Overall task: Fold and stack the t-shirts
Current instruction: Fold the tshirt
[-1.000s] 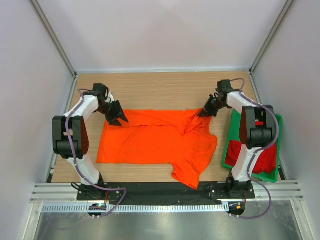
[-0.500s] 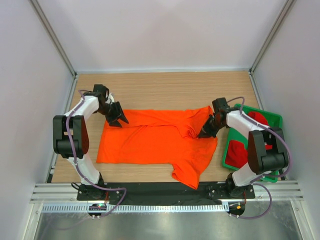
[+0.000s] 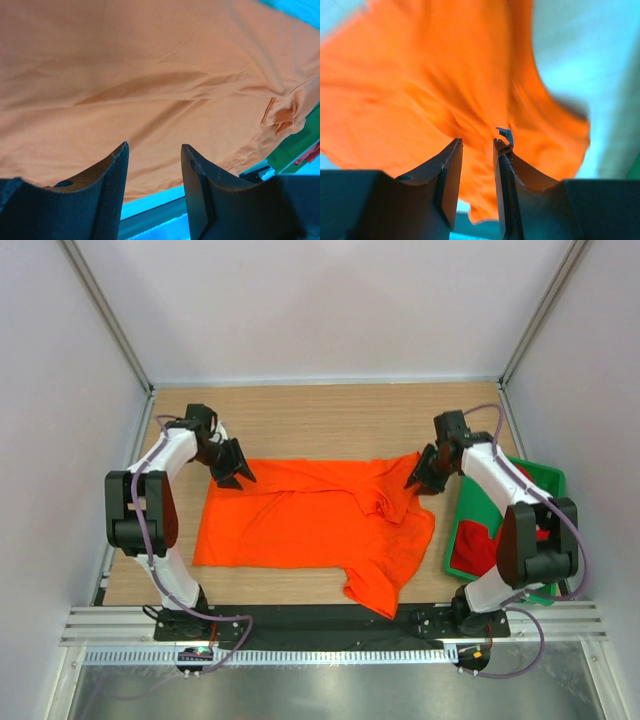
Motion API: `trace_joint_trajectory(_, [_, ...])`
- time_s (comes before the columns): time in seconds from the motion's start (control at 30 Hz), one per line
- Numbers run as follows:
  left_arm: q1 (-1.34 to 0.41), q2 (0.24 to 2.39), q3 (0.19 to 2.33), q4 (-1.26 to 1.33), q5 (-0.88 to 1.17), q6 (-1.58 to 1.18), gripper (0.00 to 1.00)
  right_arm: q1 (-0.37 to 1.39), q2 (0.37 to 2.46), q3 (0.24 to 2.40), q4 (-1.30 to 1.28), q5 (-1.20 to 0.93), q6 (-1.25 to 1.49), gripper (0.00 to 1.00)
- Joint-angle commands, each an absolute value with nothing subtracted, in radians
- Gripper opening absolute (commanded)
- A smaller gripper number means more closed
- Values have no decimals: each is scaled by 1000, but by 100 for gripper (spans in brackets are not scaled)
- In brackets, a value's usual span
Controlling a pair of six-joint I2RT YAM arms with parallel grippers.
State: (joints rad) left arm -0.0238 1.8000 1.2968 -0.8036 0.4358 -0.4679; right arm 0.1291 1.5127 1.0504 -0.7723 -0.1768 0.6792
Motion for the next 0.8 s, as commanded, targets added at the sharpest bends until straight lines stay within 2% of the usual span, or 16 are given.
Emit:
trace_joint_trajectory(0.0, [-17,1807,1371,-796,416,-476,48,107,1623,1275,-764,-75,548,38])
trace_joint_trajectory(0.13, [-6,1853,1428,-805,385,-483,48,106,1834,1459,-765,-31,497,37])
trace_joint_trajectory(0.23, [-5,1902,1471,-807,384,-500,48,101,1908,1548,-761,-28,497,33])
trace_joint_trajectory(0.63, [71,2107,1546,-808,304,-558,47,61,2092,1517,-614,60,551,30])
trace_joint_trajectory(0.77, [84,2199,1603,-802,287,-568,47,45,2154,1575,-565,113,528,30])
